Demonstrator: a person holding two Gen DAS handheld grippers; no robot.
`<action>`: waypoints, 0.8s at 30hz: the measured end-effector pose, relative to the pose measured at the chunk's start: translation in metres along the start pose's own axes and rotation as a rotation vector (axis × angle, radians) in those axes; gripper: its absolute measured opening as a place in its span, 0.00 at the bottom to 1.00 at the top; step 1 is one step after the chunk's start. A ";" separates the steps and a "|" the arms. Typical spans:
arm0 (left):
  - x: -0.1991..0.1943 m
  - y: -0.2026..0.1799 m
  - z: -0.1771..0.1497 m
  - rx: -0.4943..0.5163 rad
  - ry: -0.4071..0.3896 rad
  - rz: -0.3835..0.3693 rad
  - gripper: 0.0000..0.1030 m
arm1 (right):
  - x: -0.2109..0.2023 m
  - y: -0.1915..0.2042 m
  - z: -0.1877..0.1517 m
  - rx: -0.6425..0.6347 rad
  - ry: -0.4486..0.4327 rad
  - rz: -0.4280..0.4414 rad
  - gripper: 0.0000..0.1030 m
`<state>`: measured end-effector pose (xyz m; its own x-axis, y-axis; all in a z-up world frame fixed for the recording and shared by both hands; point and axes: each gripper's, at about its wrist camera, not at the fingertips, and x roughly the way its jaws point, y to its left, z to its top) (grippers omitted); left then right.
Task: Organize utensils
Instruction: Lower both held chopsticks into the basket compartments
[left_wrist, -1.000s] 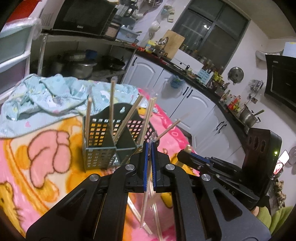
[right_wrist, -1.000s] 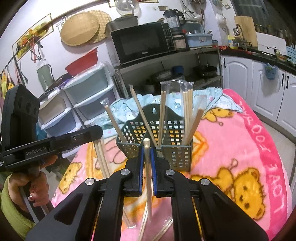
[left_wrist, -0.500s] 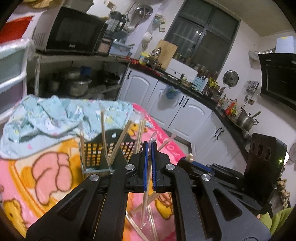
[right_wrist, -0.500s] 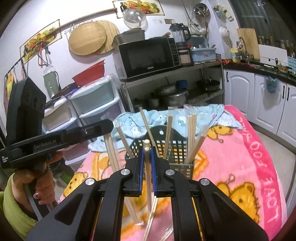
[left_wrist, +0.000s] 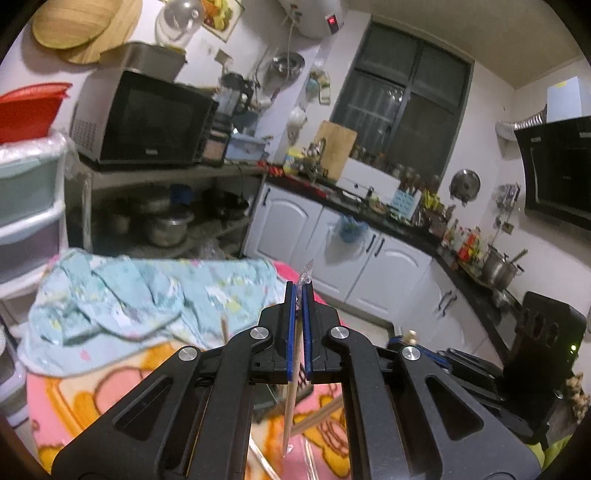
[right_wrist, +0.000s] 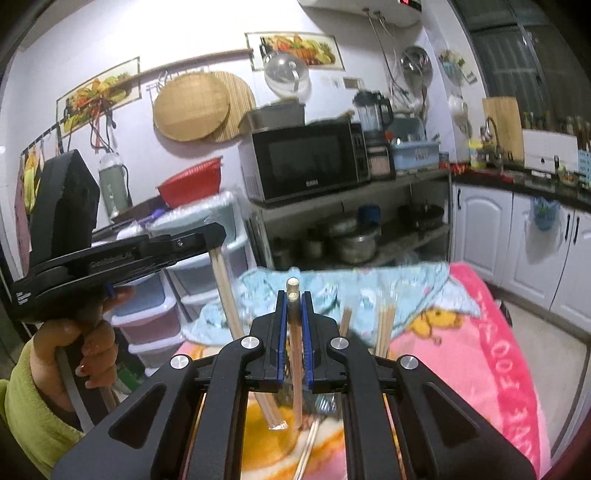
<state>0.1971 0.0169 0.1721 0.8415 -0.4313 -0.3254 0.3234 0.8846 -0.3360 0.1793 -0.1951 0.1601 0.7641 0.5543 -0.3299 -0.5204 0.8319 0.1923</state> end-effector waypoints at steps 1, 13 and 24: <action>-0.002 0.001 0.004 0.000 -0.012 0.006 0.01 | -0.001 0.001 0.005 -0.009 -0.012 -0.005 0.07; -0.003 0.010 0.037 0.030 -0.144 0.129 0.01 | -0.003 -0.007 0.046 -0.055 -0.131 -0.061 0.07; 0.027 0.022 0.024 0.060 -0.154 0.210 0.01 | 0.014 -0.030 0.041 -0.040 -0.135 -0.115 0.07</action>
<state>0.2378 0.0291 0.1771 0.9474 -0.2090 -0.2422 0.1559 0.9628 -0.2207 0.2215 -0.2114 0.1876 0.8625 0.4558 -0.2200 -0.4391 0.8901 0.1222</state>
